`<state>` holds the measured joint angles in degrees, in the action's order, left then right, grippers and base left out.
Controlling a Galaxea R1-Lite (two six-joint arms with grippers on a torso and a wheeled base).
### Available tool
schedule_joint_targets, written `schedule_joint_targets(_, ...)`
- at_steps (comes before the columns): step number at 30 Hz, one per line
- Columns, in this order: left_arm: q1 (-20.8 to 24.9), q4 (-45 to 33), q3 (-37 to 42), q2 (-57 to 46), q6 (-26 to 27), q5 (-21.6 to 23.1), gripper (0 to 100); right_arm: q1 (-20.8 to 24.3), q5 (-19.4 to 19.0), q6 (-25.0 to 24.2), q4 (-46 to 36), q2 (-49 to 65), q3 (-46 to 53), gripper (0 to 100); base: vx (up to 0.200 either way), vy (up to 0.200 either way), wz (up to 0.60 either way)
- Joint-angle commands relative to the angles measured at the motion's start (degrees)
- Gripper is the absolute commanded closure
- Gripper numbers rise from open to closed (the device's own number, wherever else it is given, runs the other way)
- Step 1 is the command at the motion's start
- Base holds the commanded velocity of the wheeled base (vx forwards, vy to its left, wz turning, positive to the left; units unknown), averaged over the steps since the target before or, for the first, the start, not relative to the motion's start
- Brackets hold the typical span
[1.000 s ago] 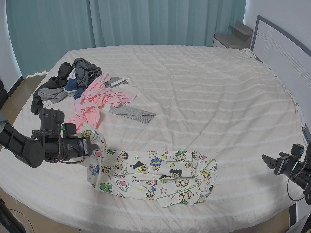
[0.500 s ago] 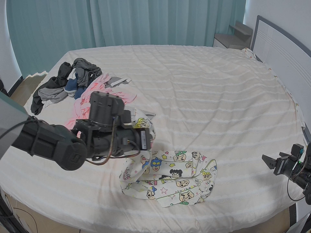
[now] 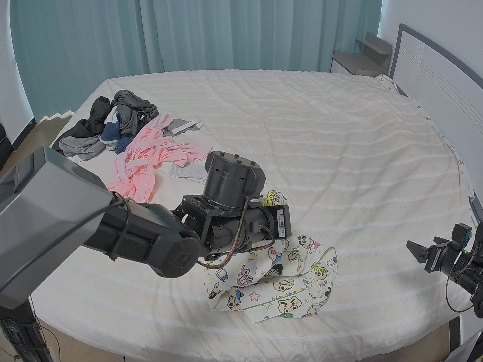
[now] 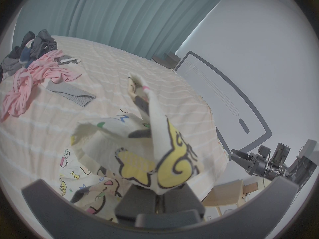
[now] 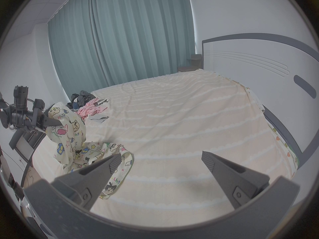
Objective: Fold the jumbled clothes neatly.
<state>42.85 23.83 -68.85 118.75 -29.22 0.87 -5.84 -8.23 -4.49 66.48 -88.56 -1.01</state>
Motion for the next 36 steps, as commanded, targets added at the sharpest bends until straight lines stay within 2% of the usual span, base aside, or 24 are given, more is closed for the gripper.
schedule_joint_targets(1, 0.39, 0.60, -0.41, 1.22, -1.28, 0.54, 100, 0.04, -0.03, 0.00, -0.03, -0.03, 1.01, 0, 0.000, 0.000, 0.00)
schedule_joint_targets(10, 1.01, 3.24, -0.14, 1.49, -4.88, 2.74, 100, 0.04, -0.03, 0.00, -0.03, -0.20, 1.01, 0, 0.000, 0.000, 0.00)
schedule_joint_targets(11, 1.10, 3.50, -0.05, 1.49, -5.23, 2.83, 0, 0.04, -0.03, 0.00, -0.03, -0.20, 1.01, 0, 0.000, 0.000, 0.00)
schedule_joint_targets(19, 1.97, 6.75, -0.05, 2.10, -8.66, 3.00, 0, 0.04, -0.03, 0.09, -0.03, -0.20, 1.01, 0, 0.000, 0.000, 0.00)
schedule_joint_targets(26, 2.06, 8.86, 0.03, 2.72, -8.57, 2.21, 0, 0.04, -0.03, 0.00, -0.03, -0.20, 1.01, 0, 0.000, 0.000, 0.00)
schedule_joint_targets(29, 1.89, 9.83, -0.05, 3.07, -8.22, 0.45, 0, 0.04, -0.03, 0.00, -0.12, -0.29, 1.01, 0, 0.000, 0.000, 0.00)
schedule_joint_targets(33, -0.40, 10.36, 1.53, 2.45, -8.22, -2.10, 0, 0.04, -0.03, -0.08, -0.12, -0.47, 1.01, 0, 0.000, 0.000, 0.00)
schedule_joint_targets(36, -3.47, 10.53, 7.86, -2.82, -8.31, -1.92, 0, 0.21, -0.12, -0.96, -0.21, -0.38, 1.01, 0, 0.000, 0.000, 0.00)
